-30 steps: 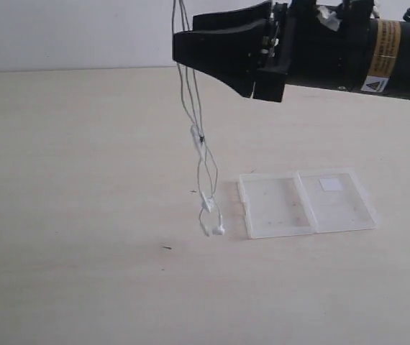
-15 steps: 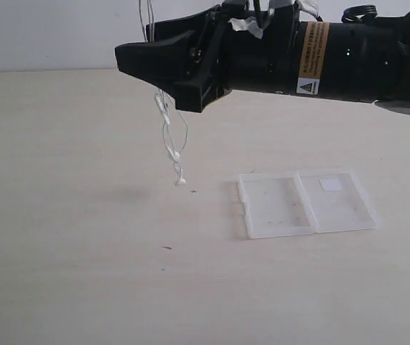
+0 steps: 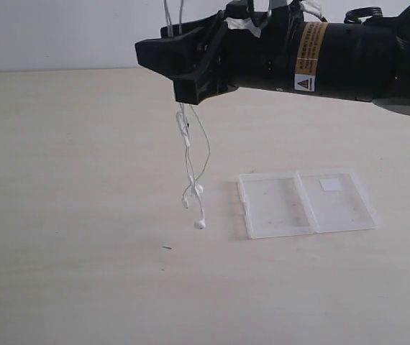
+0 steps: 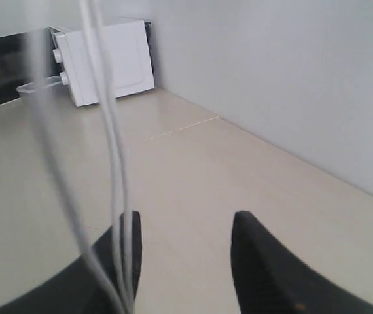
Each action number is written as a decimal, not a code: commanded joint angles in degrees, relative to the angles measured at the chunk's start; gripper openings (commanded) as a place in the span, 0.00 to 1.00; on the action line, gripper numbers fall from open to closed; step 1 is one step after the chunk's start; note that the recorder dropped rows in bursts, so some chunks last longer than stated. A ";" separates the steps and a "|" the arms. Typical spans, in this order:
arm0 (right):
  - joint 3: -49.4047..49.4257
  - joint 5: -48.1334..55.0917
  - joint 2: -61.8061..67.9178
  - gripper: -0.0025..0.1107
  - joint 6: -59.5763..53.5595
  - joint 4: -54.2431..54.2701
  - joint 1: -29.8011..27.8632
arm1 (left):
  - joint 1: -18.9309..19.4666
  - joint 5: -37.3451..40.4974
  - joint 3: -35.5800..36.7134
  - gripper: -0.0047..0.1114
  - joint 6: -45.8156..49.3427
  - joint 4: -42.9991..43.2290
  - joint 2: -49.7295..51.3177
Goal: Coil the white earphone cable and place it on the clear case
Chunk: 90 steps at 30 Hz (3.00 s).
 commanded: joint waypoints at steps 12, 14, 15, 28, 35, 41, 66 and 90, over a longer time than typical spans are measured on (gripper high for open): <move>-0.23 0.65 0.20 0.36 3.37 -5.17 0.18 | 0.09 -0.74 -0.31 0.04 -0.24 -0.03 -0.33; -0.23 0.65 0.05 0.36 3.48 -5.17 0.18 | 0.09 -0.74 -0.31 0.04 -0.24 -0.03 -0.33; -0.23 0.65 -0.04 0.36 3.48 -5.17 0.18 | 0.09 -0.74 -0.31 0.04 -0.24 -0.03 -0.33; -0.45 0.65 -0.50 0.36 3.53 -1.92 0.18 | 0.09 -0.74 -0.31 0.04 -0.24 -0.15 -0.33; -0.46 4.17 -0.50 0.35 6.01 -0.20 0.18 | 0.09 -0.74 -0.31 0.04 -0.24 -0.18 -0.33; -0.46 4.59 -0.50 0.03 5.99 -0.61 0.18 | 0.09 -0.74 -0.31 0.04 -0.24 -0.18 -0.33; -0.46 6.70 -2.23 0.02 16.86 -9.36 0.18 | 0.09 18.13 0.35 0.04 -18.72 39.90 -0.32; -6.06 36.60 -13.80 0.02 19.19 -11.75 0.18 | 0.18 11.99 17.79 0.40 -29.86 40.11 3.38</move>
